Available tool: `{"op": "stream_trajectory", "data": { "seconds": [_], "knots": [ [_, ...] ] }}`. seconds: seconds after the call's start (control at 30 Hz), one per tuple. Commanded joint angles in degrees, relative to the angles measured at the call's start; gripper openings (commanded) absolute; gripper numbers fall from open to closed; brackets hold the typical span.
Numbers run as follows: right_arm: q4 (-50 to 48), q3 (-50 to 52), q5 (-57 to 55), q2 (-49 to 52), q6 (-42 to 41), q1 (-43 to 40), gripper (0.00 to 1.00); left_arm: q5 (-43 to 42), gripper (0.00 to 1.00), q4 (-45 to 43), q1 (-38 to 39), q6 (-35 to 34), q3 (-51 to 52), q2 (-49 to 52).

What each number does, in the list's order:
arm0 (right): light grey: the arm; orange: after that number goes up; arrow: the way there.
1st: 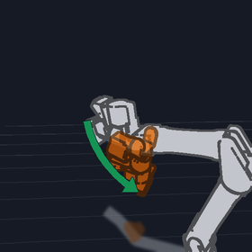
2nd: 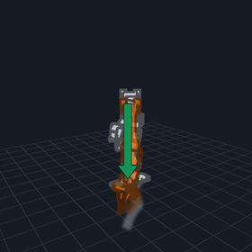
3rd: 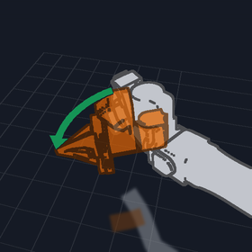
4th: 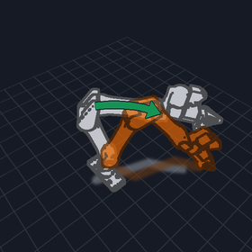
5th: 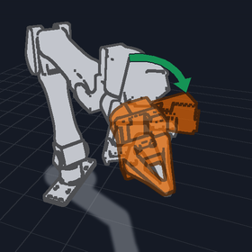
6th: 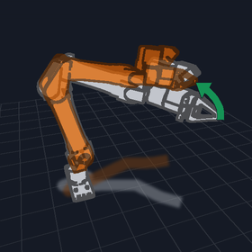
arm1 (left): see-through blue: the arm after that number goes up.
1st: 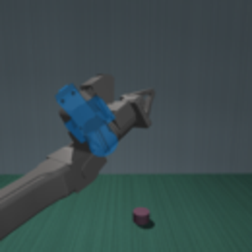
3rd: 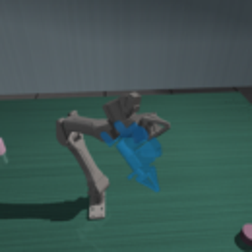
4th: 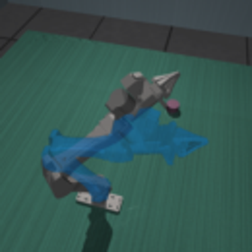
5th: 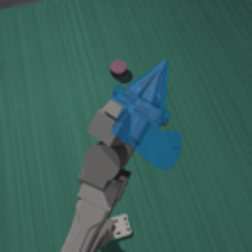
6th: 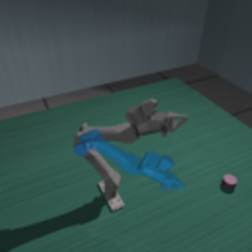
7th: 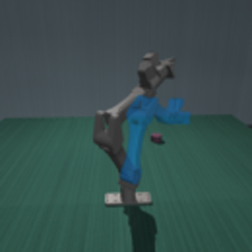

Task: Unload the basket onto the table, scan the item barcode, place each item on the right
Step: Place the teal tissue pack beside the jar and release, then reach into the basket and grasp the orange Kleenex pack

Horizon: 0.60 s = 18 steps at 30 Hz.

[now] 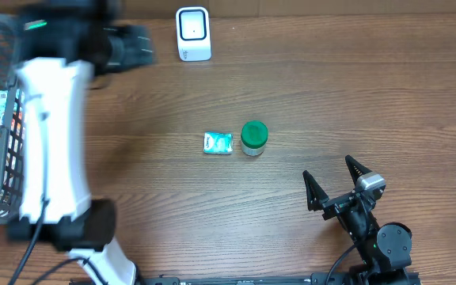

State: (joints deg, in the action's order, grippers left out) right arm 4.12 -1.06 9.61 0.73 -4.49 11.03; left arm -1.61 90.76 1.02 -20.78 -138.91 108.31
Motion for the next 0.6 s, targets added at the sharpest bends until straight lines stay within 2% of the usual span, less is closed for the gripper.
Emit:
{"op": "stream_trajectory", "data": {
  "seconds": [0.0,0.3,0.4,0.57],
  "knots": [
    [-0.2,0.6,-0.6,-0.6,-0.3,0.4,1.00,3.0,0.93,1.4,-9.3,1.0,-2.4,-4.4],
    [-0.2,0.6,-0.6,-0.6,-0.3,0.4,1.00,2.7,0.94,-0.9,-34.9,-0.5,-1.3,-4.0],
    [-0.2,0.6,-0.6,-0.6,-0.3,0.4,1.00,1.8,0.93,-4.3,-38.9,0.0,0.2,-1.7],
    [-0.2,0.6,-0.6,-0.6,-0.3,0.4,1.00,1.7,0.91,-8.8,-41.1,9.5,0.9,5.1]
  ]
}}
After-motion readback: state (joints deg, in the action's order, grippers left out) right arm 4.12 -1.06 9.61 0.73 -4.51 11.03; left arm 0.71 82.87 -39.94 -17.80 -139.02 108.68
